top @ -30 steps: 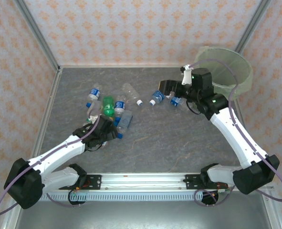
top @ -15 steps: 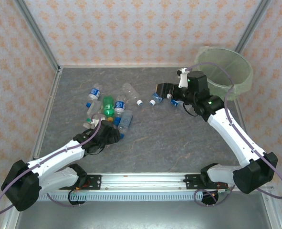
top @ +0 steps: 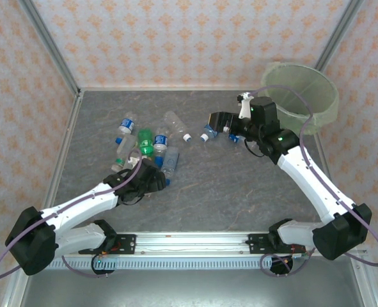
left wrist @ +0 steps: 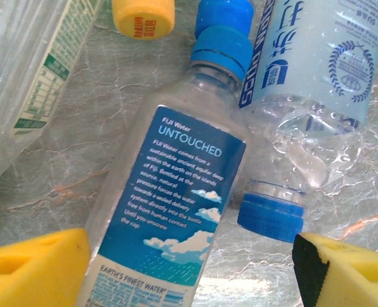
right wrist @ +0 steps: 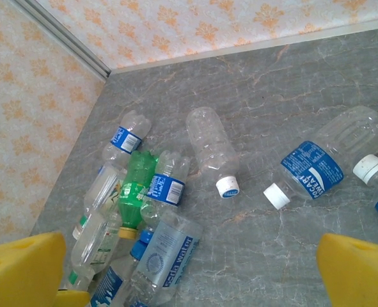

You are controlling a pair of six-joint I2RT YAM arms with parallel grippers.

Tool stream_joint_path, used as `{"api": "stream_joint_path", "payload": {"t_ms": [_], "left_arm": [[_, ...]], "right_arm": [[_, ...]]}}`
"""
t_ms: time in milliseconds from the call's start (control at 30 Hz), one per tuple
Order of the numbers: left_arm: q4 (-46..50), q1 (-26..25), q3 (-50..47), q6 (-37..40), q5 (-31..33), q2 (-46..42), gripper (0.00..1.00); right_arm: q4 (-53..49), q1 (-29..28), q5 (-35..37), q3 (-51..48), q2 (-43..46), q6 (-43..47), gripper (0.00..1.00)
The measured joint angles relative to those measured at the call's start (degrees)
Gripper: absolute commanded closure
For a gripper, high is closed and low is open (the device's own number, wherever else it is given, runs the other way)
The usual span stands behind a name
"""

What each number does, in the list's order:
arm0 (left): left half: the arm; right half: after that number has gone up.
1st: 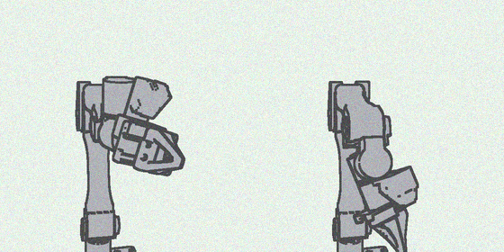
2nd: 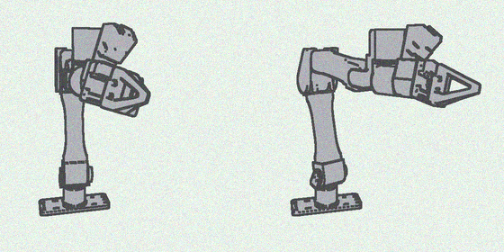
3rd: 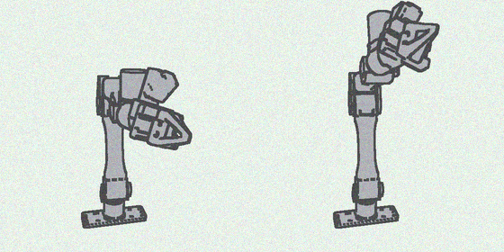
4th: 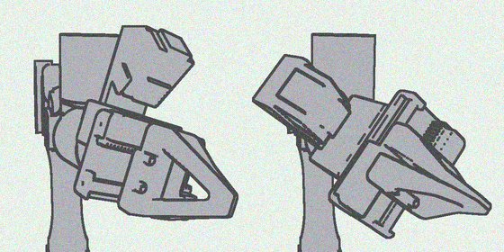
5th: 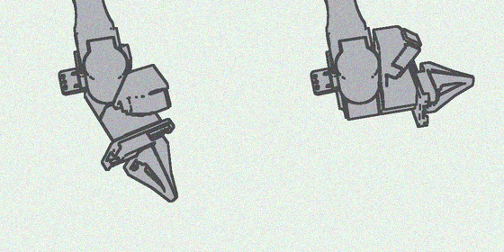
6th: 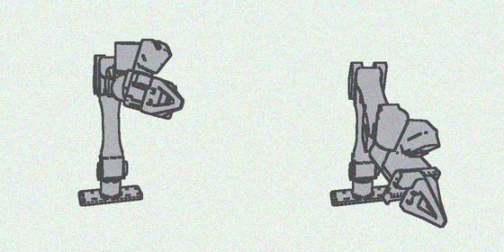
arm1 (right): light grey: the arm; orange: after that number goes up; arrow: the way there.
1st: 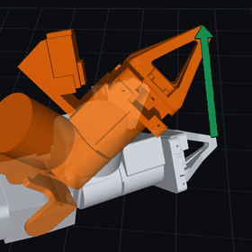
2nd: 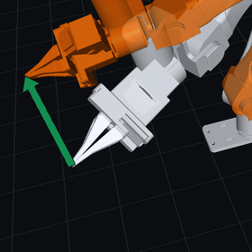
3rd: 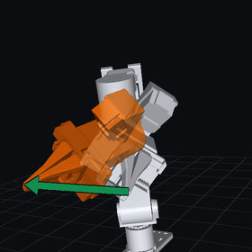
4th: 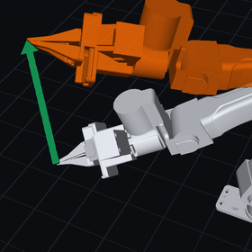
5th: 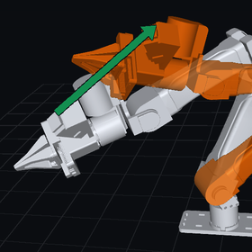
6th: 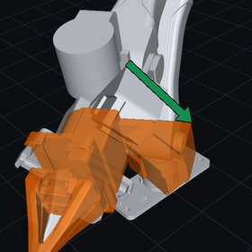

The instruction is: Put the plastic bottles in the bin

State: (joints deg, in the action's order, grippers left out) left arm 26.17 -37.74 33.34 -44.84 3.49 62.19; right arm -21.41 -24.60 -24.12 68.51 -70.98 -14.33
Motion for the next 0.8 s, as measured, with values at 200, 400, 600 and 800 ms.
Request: {"api": "stream_joint_path", "payload": {"t_ms": [200,400,600,800], "left_arm": [[2.8,0.0,-0.1,-1.4,3.5,-2.0,0.15],[1.4,0.0,-2.6,-1.2,1.4,0.5,0.20],[-1.0,0.0,-4.4,0.0,-1.5,3.1,0.23],[-4.0,0.0,-4.5,1.1,-2.0,6.1,0.26]], "right_arm": [[0.0,-0.1,0.2,-0.6,0.8,-0.4,0.00],[0.0,-0.3,0.5,-0.6,0.8,-0.7,0.00],[0.1,-0.5,0.7,-0.7,1.0,-1.0,0.00],[0.1,-0.5,0.7,-0.9,1.0,-1.6,0.00]]}}
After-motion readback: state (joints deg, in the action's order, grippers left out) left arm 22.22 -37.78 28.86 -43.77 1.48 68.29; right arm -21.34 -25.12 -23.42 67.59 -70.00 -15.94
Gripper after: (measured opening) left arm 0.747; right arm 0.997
